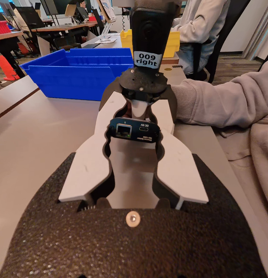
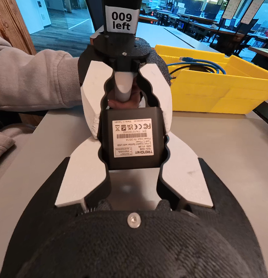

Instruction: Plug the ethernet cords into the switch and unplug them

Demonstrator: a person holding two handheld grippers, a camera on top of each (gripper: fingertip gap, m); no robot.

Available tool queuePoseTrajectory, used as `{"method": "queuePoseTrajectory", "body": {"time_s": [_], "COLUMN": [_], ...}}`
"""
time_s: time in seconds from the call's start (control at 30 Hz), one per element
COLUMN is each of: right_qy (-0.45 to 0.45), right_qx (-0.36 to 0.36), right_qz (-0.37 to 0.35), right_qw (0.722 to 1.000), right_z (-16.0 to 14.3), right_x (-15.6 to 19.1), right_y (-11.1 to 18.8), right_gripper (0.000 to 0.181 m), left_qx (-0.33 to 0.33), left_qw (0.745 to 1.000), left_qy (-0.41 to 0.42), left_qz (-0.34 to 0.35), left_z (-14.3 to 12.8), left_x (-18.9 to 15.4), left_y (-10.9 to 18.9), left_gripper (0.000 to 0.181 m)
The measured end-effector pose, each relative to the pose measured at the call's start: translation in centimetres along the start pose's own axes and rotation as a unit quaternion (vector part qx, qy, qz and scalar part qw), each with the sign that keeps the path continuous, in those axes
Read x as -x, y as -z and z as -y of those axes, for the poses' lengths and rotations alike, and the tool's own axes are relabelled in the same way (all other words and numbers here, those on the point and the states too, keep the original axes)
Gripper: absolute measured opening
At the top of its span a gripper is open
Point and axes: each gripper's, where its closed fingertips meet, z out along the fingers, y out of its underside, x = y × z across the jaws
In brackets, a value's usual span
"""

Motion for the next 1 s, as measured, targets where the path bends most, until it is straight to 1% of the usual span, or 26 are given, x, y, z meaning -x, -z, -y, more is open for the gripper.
{"method": "queuePoseTrajectory", "body": {"time_s": [0.07,0.13,0.17,0.2,0.23,0.27,0.3,0.33,0.37,0.47,0.5,0.53,0.57,0.63,0.67,0.77,0.9,1.0], "right_qy": [0.002,0.013,0.019,0.031,0.048,0.062,0.072,0.087,0.105,0.167,0.183,0.187,0.188,0.184,0.183,0.158,0.158,0.151], "right_qx": [0.003,0.029,0.038,0.042,0.047,0.055,0.063,0.066,0.071,0.1,0.104,0.098,0.095,0.071,0.053,-0.011,-0.021,-0.042], "right_qz": [0.0,-0.005,-0.014,-0.038,-0.076,-0.103,-0.121,-0.153,-0.182,-0.227,-0.222,-0.215,-0.224,-0.215,-0.212,-0.181,-0.186,-0.177], "right_qw": [1.0,0.999,0.999,0.998,0.995,0.991,0.988,0.982,0.975,0.954,0.952,0.954,0.951,0.956,0.959,0.971,0.97,0.972], "right_z": [-0.1,-0.7,-1.0,-1.0,-1.0,-1.2,-1.3,-1.3,-1.1,-1.0,-0.9,-0.7,-0.6,-0.1,0.3,1.5,1.6,2.1], "right_x": [0.0,-0.2,-0.4,-1.1,-2.1,-2.8,-3.3,-4.1,-4.8,-5.4,-5.1,-4.7,-4.9,-4.6,-4.4,-3.4,-3.5,-3.3], "right_y": [0.0,0.0,0.0,0.0,0.3,0.7,0.9,1.2,1.4,1.3,1.0,0.7,0.8,0.9,1.0,0.9,1.0,1.2], "right_gripper": [0.075,0.075,0.075,0.074,0.074,0.074,0.074,0.074,0.074,0.074,0.074,0.074,0.074,0.074,0.074,0.075,0.082,0.082], "left_qx": [-0.006,0.005,0.015,0.026,0.038,0.043,0.042,0.041,0.038,0.044,0.05,0.058,0.057,0.029,0.011,-0.048,-0.085,-0.098], "left_qw": [1.0,1.0,1.0,0.999,0.998,0.996,0.992,0.987,0.98,0.958,0.954,0.95,0.949,0.942,0.935,0.901,0.873,0.863], "left_qy": [-0.001,0.001,0.01,0.025,0.049,0.075,0.107,0.144,0.184,0.279,0.294,0.302,0.306,0.332,0.354,0.427,0.47,0.482], "left_qz": [-0.001,0.001,0.003,0.009,0.019,0.03,0.047,0.06,0.061,0.048,0.042,0.045,0.052,0.028,0.008,-0.062,-0.099,-0.115], "left_z": [0.1,-0.4,-0.7,-1.0,-1.2,-1.1,-0.9,-0.5,-0.1,0.3,0.1,-0.3,-0.5,0.0,0.2,0.6,1.2,1.5], "left_x": [0.0,0.1,0.2,0.4,0.8,1.3,1.9,2.4,2.5,2.0,1.7,1.7,2.0,1.9,1.8,1.5,1.4,1.2], "left_y": [0.0,-0.1,-0.1,0.0,0.1,0.4,0.6,0.9,0.9,0.2,-0.2,-0.4,-0.5,-0.6,-0.6,-0.4,-0.5,-0.6], "left_gripper": [0.059,0.059,0.06,0.06,0.057,0.058,0.065,0.061,0.059,0.056,0.054,0.041,0.028,0.025,0.025,0.023,0.023,0.023]}}
